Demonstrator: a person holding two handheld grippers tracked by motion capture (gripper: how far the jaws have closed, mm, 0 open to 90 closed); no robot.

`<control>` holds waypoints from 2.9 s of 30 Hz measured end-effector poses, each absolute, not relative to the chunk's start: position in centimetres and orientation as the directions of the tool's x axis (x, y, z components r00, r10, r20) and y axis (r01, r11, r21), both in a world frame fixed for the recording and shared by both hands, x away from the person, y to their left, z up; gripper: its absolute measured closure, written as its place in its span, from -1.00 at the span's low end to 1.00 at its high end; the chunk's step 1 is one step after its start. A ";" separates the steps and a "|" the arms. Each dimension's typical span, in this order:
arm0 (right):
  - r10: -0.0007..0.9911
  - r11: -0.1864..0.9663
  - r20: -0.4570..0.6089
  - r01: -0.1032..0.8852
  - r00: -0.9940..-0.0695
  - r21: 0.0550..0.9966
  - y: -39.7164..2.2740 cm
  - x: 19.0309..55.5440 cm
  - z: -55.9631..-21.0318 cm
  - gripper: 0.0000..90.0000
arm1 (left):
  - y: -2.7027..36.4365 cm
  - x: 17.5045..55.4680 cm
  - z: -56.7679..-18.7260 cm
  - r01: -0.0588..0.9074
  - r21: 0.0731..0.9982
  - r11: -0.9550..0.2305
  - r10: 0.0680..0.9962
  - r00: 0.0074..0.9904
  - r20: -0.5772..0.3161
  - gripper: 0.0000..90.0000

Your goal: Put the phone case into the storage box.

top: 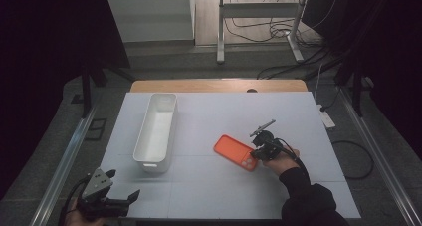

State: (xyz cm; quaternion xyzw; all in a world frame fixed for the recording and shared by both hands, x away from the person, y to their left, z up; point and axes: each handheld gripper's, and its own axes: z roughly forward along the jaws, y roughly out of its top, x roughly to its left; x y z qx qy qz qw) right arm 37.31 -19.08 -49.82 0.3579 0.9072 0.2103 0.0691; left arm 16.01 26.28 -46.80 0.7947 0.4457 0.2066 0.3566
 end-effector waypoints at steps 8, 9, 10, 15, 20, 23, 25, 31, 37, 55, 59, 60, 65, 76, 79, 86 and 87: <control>0.701 0.630 0.025 0.635 -0.713 0.447 -19.8 38.3 -49.9 0.98 | 26.2 16.0 -46.8 0.563 0.748 -0.351 0.856 0.517 0.013 -0.97; 0.702 0.628 0.025 0.635 -0.712 0.449 -19.8 38.4 -49.9 0.98 | 26.2 16.0 -46.8 0.563 0.748 -0.351 0.856 0.517 0.013 -0.97; 0.704 0.626 0.025 0.636 -0.710 0.451 -19.9 38.5 -50.0 0.98 | 26.2 16.0 -46.8 0.563 0.748 -0.351 0.856 0.517 0.013 -0.97; 0.713 0.611 0.028 0.640 -0.701 0.465 -20.0 39.1 -50.0 0.98 | 26.2 16.1 -46.8 0.564 0.747 -0.352 0.856 0.517 0.013 -0.96; 0.716 0.612 0.012 0.636 -0.698 0.470 -19.8 40.0 -50.0 0.98 | 26.2 16.1 -46.8 0.565 0.747 -0.350 0.856 0.517 0.009 -0.96; 0.719 0.609 0.006 0.634 -0.695 0.477 -19.5 40.5 -50.1 0.98 | 26.2 16.1 -46.8 0.566 0.747 -0.349 0.857 0.516 0.009 -0.96; 0.720 0.608 0.000 0.632 -0.694 0.480 -19.4 40.8 -50.1 0.98 | 26.2 16.1 -46.8 0.567 0.746 -0.349 0.857 0.515 0.008 -0.96; 0.705 0.619 0.008 0.621 -0.709 0.481 -18.8 40.5 -49.9 0.98 | 26.2 16.1 -46.8 0.568 0.746 -0.348 0.857 0.515 0.008 -0.96; 0.643 0.652 0.056 0.584 -0.764 0.484 -16.9 39.0 -49.5 0.98 | 26.2 16.1 -46.8 0.566 0.747 -0.349 0.858 0.514 0.011 -0.96; 0.568 0.696 0.095 0.539 -0.817 0.475 -12.8 36.4 -50.1 0.98 | 26.4 16.3 -46.9 0.590 0.736 -0.331 0.867 0.498 -0.010 -0.96; 0.557 0.712 0.091 0.531 -0.825 0.459 -12.3 36.2 -50.5 0.98 | 26.4 16.3 -46.9 0.591 0.735 -0.332 0.866 0.499 -0.010 -0.96; 0.552 0.717 0.090 0.527 -0.829 0.456 -12.2 36.1 -50.5 0.98 | 26.4 16.3 -46.9 0.591 0.735 -0.332 0.866 0.499 -0.010 -0.96; 0.546 0.726 0.086 0.522 -0.833 0.447 -12.2 35.6 -50.6 0.98 | 26.4 16.3 -46.9 0.591 0.735 -0.332 0.866 0.500 -0.011 -0.96; 0.542 0.730 0.109 0.531 -0.833 0.429 -13.5 34.4 -50.4 0.98 | 26.3 16.3 -46.9 0.589 0.735 -0.336 0.865 0.502 -0.007 -0.96; 0.541 0.733 0.112 0.532 -0.834 0.424 -13.9 34.2 -50.4 0.98 | 26.3 16.3 -46.9 0.589 0.735 -0.337 0.864 0.503 -0.007 -0.96; 0.550 0.732 0.120 0.547 -0.826 0.407 -15.5 33.6 -50.2 0.98 | 26.3 16.4 -46.9 0.589 0.734 -0.338 0.864 0.503 -0.006 -0.96; 0.552 0.731 0.121 0.548 -0.825 0.406 -15.7 33.5 -50.2 0.98 | 26.3 16.4 -46.9 0.589 0.734 -0.338 0.864 0.503 -0.006 -0.96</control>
